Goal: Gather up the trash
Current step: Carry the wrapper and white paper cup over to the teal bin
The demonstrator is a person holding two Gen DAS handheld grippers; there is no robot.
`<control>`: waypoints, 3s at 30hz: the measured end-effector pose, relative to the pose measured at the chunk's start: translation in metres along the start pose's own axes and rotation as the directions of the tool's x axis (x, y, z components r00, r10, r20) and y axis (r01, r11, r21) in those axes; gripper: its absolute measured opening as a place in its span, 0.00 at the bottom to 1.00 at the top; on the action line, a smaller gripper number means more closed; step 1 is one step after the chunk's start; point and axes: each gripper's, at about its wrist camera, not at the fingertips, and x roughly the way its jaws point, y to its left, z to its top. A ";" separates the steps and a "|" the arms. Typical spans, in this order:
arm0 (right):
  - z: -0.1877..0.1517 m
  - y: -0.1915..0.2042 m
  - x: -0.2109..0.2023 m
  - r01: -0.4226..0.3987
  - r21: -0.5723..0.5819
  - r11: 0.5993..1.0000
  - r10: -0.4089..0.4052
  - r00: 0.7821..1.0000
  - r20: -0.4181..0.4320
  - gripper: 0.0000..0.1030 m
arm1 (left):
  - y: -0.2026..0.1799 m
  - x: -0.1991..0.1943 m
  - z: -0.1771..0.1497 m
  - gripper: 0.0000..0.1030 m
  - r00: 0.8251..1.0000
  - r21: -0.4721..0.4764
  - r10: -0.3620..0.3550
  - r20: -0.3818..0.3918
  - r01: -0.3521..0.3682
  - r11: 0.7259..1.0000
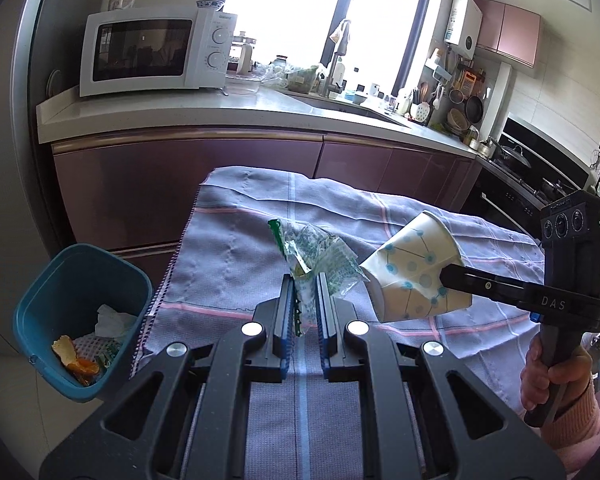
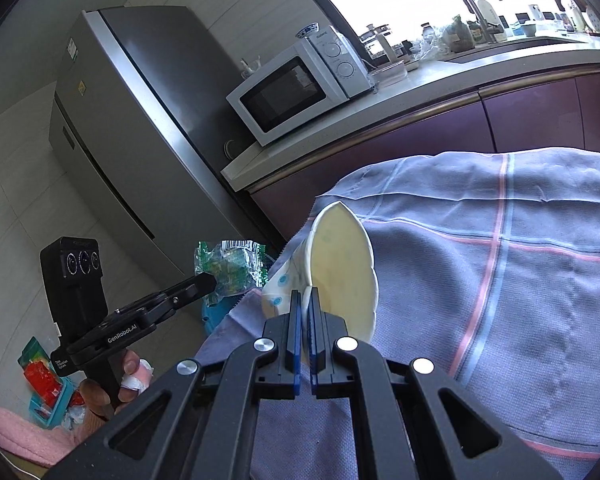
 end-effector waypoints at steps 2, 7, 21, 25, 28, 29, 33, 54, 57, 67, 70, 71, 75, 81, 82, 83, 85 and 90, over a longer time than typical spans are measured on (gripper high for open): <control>0.002 0.004 0.005 -0.011 -0.009 1.000 0.010 1.000 -0.006 0.02 | 0.005 -0.003 0.000 0.11 1.000 -0.007 0.008 0.004 -0.008 1.000; 0.006 0.015 0.019 -0.037 -0.025 0.999 0.036 0.999 -0.025 0.02 | 0.018 -0.012 0.001 0.11 0.999 -0.027 0.030 0.017 -0.030 0.999; 0.015 0.036 0.049 -0.083 -0.048 0.995 0.080 0.995 -0.067 0.02 | 0.049 -0.031 0.001 0.11 0.995 -0.076 0.089 0.039 -0.085 0.993; 0.018 0.041 0.058 -0.096 -0.053 0.994 0.092 0.992 -0.082 0.02 | 0.057 -0.036 0.000 0.11 0.994 -0.090 0.104 0.046 -0.099 0.991; 0.019 0.046 0.064 -0.105 -0.059 0.993 0.099 0.991 -0.094 0.02 | 0.065 -0.040 -0.001 0.11 0.992 -0.102 0.118 0.049 -0.112 0.988; 0.020 0.048 0.067 -0.108 -0.061 0.992 0.102 0.990 -0.098 0.02 | 0.066 -0.041 -0.001 0.11 0.991 -0.106 0.122 0.050 -0.117 0.988; 0.022 0.055 0.076 -0.121 -0.070 0.990 0.113 0.987 -0.115 0.02 | 0.075 -0.045 -0.002 0.11 0.988 -0.118 0.143 0.054 -0.136 0.984; 0.031 0.086 0.128 -0.170 -0.115 0.979 0.146 0.970 -0.194 0.02 | 0.126 -0.063 -0.006 0.11 0.969 -0.194 0.240 0.061 -0.224 0.955; 0.032 0.090 0.135 -0.180 -0.114 0.977 0.154 0.966 -0.206 0.02 | 0.133 -0.063 -0.007 0.11 0.966 -0.204 0.252 0.056 -0.236 0.950; 0.036 0.105 0.165 -0.182 -0.133 0.974 0.145 0.957 -0.253 0.02 | 0.158 -0.057 -0.011 0.11 0.957 -0.235 0.288 0.028 -0.274 0.933; 0.036 0.109 0.173 -0.181 -0.135 0.974 0.141 0.955 -0.262 0.02 | 0.166 -0.054 -0.013 0.11 0.955 -0.246 0.297 0.019 -0.283 0.927; 0.036 0.110 0.176 -0.181 -0.135 0.974 0.140 0.954 -0.265 0.02 | 0.169 -0.054 -0.013 0.11 0.954 -0.250 0.299 0.016 -0.285 0.925; 0.036 0.112 0.188 -0.175 -0.136 0.975 0.132 0.951 -0.279 0.02 | 0.176 -0.050 -0.014 0.11 0.950 -0.258 0.311 0.007 -0.299 0.919; 0.034 0.114 0.203 -0.166 -0.140 0.976 0.118 0.946 -0.302 0.02 | 0.183 -0.044 -0.017 0.11 0.945 -0.273 0.327 -0.012 -0.318 0.908; 0.034 0.114 0.206 -0.164 -0.142 0.976 0.115 0.945 -0.306 0.02 | 0.185 -0.043 -0.017 0.11 0.944 -0.275 0.330 -0.017 -0.322 0.906; 0.034 0.114 0.208 -0.163 -0.143 0.976 0.112 0.944 -0.310 0.02 | 0.187 -0.041 -0.018 0.11 0.943 -0.278 0.332 -0.022 -0.324 0.904; 0.032 0.115 0.211 -0.158 -0.147 0.976 0.105 0.942 -0.318 0.02 | 0.191 -0.040 -0.020 0.11 0.941 -0.283 0.336 -0.031 -0.331 0.900; 0.030 0.117 0.224 -0.144 -0.155 0.977 0.084 0.937 -0.339 0.02 | 0.199 -0.032 -0.024 0.11 0.938 -0.293 0.342 -0.054 -0.342 0.893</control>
